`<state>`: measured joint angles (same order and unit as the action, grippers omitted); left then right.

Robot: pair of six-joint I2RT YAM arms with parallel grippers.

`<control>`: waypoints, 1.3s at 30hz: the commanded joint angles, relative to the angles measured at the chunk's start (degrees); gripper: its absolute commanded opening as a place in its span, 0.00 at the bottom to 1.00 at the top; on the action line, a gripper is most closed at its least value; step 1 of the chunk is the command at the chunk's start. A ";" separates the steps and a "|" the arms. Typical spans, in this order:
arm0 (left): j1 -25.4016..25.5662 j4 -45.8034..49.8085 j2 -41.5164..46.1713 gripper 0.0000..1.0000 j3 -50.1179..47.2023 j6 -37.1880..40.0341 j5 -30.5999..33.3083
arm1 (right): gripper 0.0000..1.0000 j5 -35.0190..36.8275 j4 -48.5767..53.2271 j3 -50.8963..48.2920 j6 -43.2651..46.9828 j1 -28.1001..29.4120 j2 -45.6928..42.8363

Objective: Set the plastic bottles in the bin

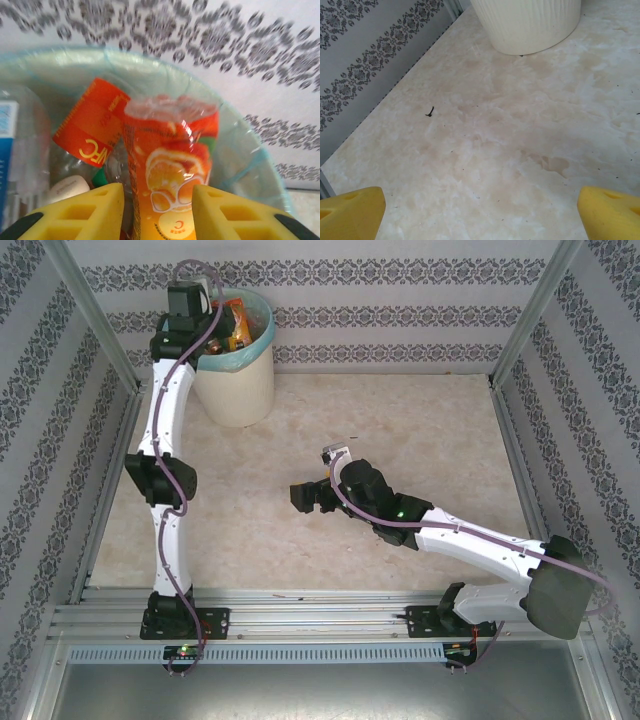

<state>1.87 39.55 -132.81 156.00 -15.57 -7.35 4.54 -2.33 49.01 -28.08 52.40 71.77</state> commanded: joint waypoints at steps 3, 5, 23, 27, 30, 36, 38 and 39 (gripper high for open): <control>0.33 0.11 7.55 0.42 -0.62 -1.35 2.70 | 0.98 2.02 0.30 0.93 1.15 0.77 -1.81; 0.39 -0.62 9.87 0.44 -2.03 -1.39 3.09 | 0.98 2.76 0.63 0.99 1.24 0.78 -2.39; 3.89 -45.39 79.97 0.50 -113.30 4.20 15.17 | 0.98 25.99 9.38 -0.24 20.92 -13.87 -16.53; 3.93 -52.21 86.22 0.53 -130.26 7.06 20.72 | 0.98 22.28 3.13 -9.76 26.36 -28.58 -21.65; 3.93 -65.40 84.34 0.54 -140.09 9.28 21.45 | 0.98 14.31 -2.42 -17.88 25.12 -39.54 -23.40; 3.74 -96.18 62.43 0.67 -147.10 16.79 19.71 | 0.98 4.41 -27.49 -36.38 27.38 -47.99 -19.24; 3.64 -107.11 56.08 0.73 -148.38 18.25 15.44 | 0.98 2.36 -35.36 -39.23 26.59 -48.09 -15.83; 3.54 -111.66 52.63 0.74 -148.38 19.49 13.99 | 0.98 0.26 -38.20 -39.88 27.53 -48.14 -13.29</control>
<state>5.26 -47.24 -74.87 8.54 -1.39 10.87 12.16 -22.44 10.94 -2.83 4.60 55.07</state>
